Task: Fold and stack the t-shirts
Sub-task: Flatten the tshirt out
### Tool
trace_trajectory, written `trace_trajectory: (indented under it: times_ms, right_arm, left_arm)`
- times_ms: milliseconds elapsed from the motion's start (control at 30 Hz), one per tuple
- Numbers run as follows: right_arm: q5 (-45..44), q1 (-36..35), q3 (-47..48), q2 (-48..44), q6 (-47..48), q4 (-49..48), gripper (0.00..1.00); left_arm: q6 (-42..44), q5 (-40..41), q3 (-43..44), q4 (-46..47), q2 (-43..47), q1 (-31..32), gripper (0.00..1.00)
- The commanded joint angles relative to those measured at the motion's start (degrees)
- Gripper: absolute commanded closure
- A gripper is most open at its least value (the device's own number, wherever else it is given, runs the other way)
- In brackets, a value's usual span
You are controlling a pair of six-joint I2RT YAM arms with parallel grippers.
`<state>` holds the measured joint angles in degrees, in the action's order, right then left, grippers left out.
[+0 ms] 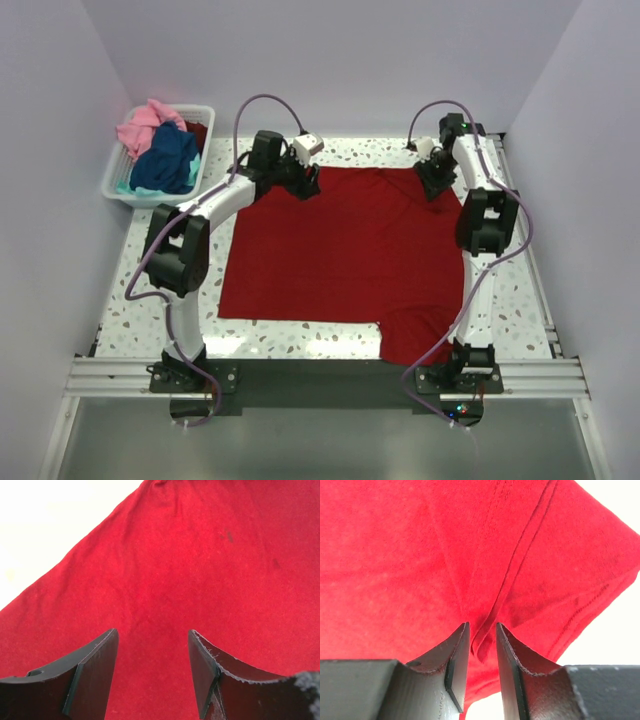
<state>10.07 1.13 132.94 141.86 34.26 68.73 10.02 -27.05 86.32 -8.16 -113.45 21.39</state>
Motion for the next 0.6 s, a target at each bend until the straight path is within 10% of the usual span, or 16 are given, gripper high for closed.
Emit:
trace_trajectory:
  times_ms: [0, 300, 567]
  right_arm:
    - [0.83, -0.33, -0.93, -4.75, 0.98, 1.67, 0.68]
    - [-1.45, -0.25, -1.72, -3.35, 0.54, 2.20, 0.57]
    - [-1.19, -0.25, -3.13, -2.82, 1.42, 3.43, 0.70]
  left_arm:
    - [0.26, -0.37, -0.45, 1.92, 2.97, -0.47, 0.37]
    - [0.61, -0.37, -0.89, 1.57, 3.41, -0.56, 0.37]
    - [0.88, -0.37, -1.42, 1.31, 3.76, -0.82, 0.37]
